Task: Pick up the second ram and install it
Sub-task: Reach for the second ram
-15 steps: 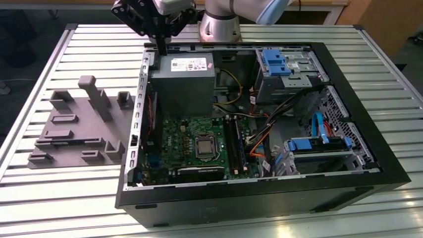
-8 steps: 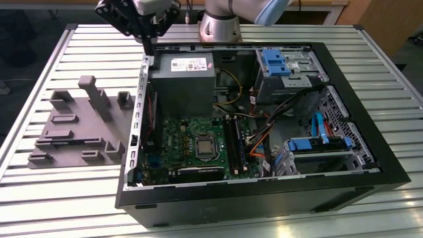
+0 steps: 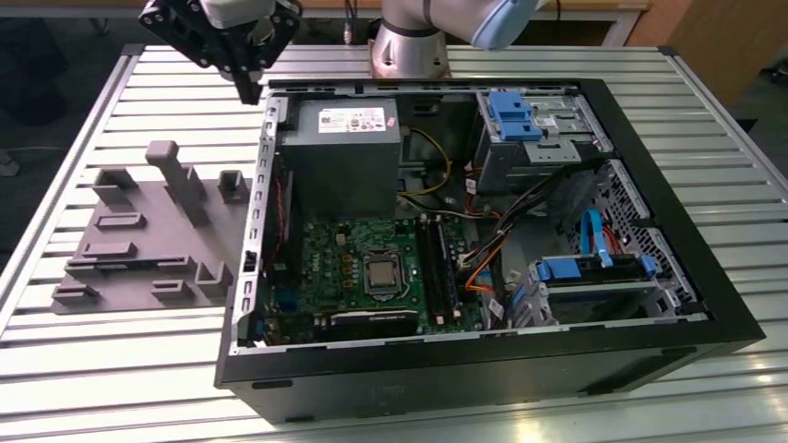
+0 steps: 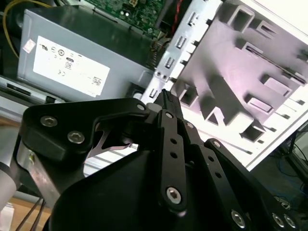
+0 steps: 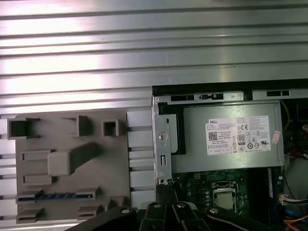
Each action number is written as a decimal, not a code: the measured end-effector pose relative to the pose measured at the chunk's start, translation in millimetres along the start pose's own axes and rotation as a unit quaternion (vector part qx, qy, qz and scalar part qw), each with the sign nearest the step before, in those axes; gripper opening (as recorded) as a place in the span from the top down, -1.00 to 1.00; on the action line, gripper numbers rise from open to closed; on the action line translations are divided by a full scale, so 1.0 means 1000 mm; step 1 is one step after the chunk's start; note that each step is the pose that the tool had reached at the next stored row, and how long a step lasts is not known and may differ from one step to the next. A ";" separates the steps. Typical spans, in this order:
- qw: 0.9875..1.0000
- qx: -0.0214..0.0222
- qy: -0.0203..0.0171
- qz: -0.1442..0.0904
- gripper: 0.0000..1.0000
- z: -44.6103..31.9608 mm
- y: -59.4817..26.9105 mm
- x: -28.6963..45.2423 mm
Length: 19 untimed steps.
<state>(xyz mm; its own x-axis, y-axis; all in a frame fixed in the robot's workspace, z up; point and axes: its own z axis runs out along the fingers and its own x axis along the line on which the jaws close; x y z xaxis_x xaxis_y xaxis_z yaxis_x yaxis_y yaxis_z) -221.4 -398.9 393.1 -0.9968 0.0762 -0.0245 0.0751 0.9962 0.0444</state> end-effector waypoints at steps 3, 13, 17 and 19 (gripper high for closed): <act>1.000 0.000 0.000 0.000 0.79 -0.0003 -0.0007 0.0096; 1.000 0.000 0.000 0.000 0.79 -0.0010 -0.0029 0.0381; 1.000 0.000 0.000 0.000 0.79 -0.0012 -0.0037 0.0485; 1.000 0.000 0.000 0.000 0.79 -0.0013 -0.0040 0.0536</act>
<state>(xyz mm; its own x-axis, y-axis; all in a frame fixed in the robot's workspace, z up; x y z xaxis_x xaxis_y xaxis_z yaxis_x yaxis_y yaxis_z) -275.2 -398.9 393.0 -0.9968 0.0762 -0.0245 0.0751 0.9962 0.0444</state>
